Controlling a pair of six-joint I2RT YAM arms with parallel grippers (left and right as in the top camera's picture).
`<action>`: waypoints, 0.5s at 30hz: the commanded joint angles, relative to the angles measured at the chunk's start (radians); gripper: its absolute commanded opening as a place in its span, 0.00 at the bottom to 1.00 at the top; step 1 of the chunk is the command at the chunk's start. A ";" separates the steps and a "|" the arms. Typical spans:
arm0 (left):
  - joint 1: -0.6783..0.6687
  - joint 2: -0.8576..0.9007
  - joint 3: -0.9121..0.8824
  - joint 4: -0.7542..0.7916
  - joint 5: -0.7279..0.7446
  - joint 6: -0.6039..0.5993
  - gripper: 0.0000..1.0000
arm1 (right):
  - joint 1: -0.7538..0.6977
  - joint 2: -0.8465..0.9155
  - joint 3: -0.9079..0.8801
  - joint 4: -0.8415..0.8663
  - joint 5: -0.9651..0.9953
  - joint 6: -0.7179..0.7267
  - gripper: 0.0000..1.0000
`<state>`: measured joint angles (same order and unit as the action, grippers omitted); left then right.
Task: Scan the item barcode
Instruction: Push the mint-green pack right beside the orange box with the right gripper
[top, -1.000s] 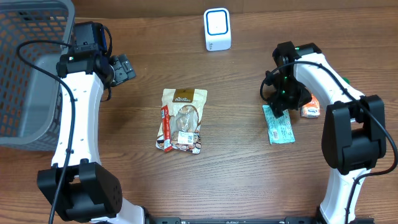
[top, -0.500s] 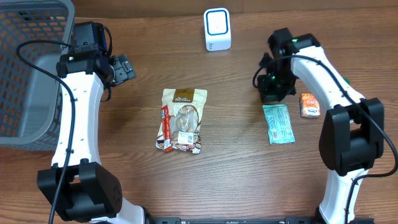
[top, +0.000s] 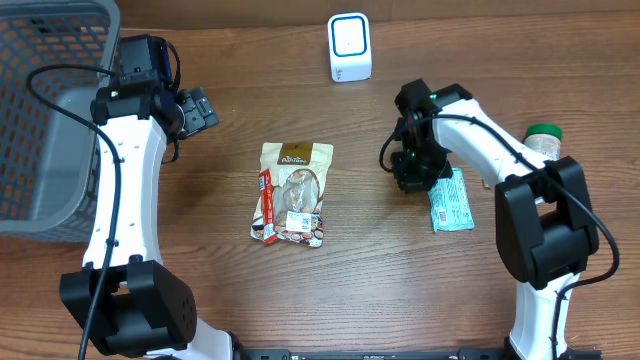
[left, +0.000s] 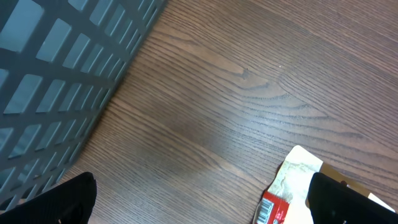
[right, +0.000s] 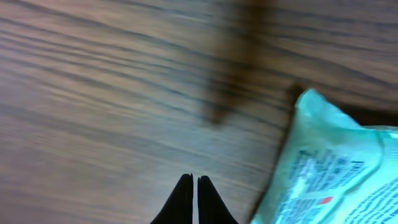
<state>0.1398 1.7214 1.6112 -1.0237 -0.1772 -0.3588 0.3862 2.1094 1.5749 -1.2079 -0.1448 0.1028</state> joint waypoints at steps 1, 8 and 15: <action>0.002 -0.002 0.012 0.003 -0.013 0.016 1.00 | -0.007 -0.010 -0.032 0.009 0.101 0.006 0.09; 0.002 -0.002 0.012 0.003 -0.013 0.016 1.00 | -0.027 -0.010 -0.052 -0.002 0.263 0.006 0.14; 0.002 -0.002 0.012 0.003 -0.013 0.016 1.00 | -0.080 -0.010 -0.053 -0.028 0.314 0.005 0.15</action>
<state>0.1398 1.7214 1.6112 -1.0241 -0.1772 -0.3588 0.3374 2.1094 1.5311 -1.2274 0.1112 0.1043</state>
